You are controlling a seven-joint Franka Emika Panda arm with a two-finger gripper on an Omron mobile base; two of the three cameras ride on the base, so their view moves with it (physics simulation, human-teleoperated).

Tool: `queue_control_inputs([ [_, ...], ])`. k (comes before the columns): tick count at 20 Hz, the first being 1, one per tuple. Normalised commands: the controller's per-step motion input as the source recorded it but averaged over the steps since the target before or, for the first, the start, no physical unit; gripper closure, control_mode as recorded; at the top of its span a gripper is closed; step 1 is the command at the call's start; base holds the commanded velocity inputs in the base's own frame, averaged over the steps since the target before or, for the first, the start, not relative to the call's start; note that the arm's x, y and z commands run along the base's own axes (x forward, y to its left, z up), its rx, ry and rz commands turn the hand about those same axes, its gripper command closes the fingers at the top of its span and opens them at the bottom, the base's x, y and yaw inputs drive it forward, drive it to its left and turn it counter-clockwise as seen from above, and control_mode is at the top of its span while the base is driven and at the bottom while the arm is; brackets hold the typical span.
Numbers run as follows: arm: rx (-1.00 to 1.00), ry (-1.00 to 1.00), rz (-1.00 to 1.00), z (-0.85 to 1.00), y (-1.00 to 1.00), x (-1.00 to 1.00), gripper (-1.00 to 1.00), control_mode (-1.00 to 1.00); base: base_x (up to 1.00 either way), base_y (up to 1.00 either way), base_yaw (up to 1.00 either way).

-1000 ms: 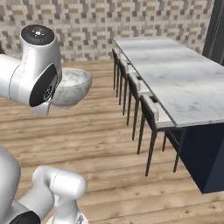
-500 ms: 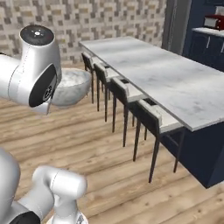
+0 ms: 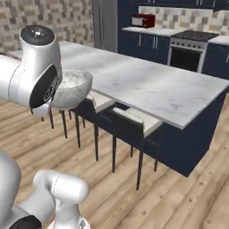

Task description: Pick up the bowls from the cabinet and place each bowl in front of a stool on the dining counter.

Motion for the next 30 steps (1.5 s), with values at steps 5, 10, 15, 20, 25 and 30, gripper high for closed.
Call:
queue_control_inputs([
  [5,0.0,0.0,0.0,0.0,0.0,0.0,1.0,1.0,0.38,0.63,-0.78],
  [10,0.0,0.0,0.0,0.0,0.0,0.0,1.0,1.0,0.42,0.73,-0.74],
  [15,0.0,0.0,0.0,0.0,0.0,0.0,1.0,1.0,0.57,0.99,-0.53],
  [20,0.0,0.0,0.0,0.0,0.0,0.0,1.0,1.0,0.7,0.72,-0.25],
  [25,0.0,0.0,0.0,0.0,0.0,0.0,1.0,1.0,0.65,-0.06,0.04],
  [30,0.0,0.0,0.0,0.0,0.0,0.0,1.0,1.0,0.64,-0.35,0.16],
])
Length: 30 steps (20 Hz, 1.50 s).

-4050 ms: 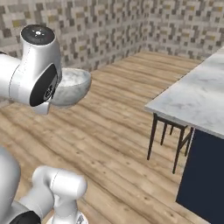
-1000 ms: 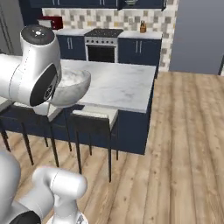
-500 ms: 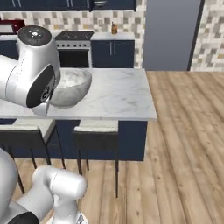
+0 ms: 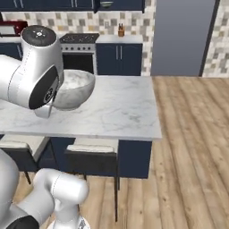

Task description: Pick up the bowls from the cabinet and place each bowl in front of a stool on the dining counter.

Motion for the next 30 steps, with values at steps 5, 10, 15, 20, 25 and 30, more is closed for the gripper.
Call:
queue_control_inputs([
  [5,0.0,0.0,0.0,0.0,0.0,0.0,1.0,1.0,0.75,-0.26,0.17],
  [10,0.0,0.0,0.0,0.0,0.0,0.0,1.0,1.0,0.75,-0.06,0.12],
  [15,0.0,0.0,0.03,-0.07,-0.04,0.16,1.0,-1.0,0.57,-0.05,0.09],
  [20,0.0,0.0,0.21,-0.49,-0.31,0.87,1.0,-1.0,0.0,0.0,0.0],
  [25,0.0,0.0,0.13,-0.68,-0.1,0.89,1.0,-1.0,0.0,0.0,0.0],
  [30,0.0,0.0,0.0,-0.84,0.0,0.57,1.0,-1.0,0.0,0.0,0.0],
])
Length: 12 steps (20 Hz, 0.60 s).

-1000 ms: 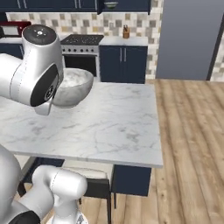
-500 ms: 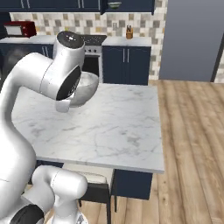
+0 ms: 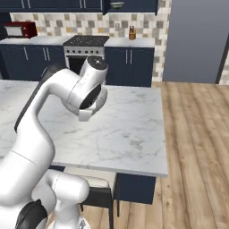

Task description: Pick up the bowls from the cabinet and place each bowl in front of a stool on the dining counter.

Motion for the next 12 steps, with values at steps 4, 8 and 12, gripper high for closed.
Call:
queue_control_inputs([
  [4,0.0,0.0,0.0,-0.74,0.0,0.44,1.0,-1.0,0.0,0.0,0.0],
  [8,0.0,0.0,0.0,-0.65,0.0,0.46,1.0,-1.0,0.0,0.0,0.0],
  [12,0.0,0.0,0.0,-0.6,0.0,0.54,1.0,-1.0,0.0,0.0,0.0],
])
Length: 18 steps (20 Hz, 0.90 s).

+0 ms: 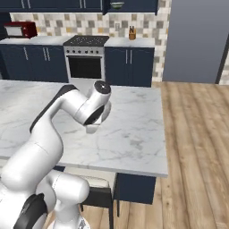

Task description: Pick up the bowls from the cabinet and place each bowl in front of a stool on the dining counter.

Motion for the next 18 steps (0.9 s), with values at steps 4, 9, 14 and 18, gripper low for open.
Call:
queue_control_inputs([
  [4,0.0,0.0,0.0,-0.64,0.0,0.39,1.0,-1.0,0.0,0.0,0.0],
  [9,0.0,0.0,0.0,-0.65,0.0,0.07,1.0,-1.0,0.0,0.0,0.0],
  [14,0.0,0.0,0.0,-0.64,0.0,0.04,1.0,-1.0,0.0,0.0,0.0],
  [18,0.0,0.0,0.0,-0.52,0.0,0.26,1.0,-1.0,0.0,0.0,0.0],
])
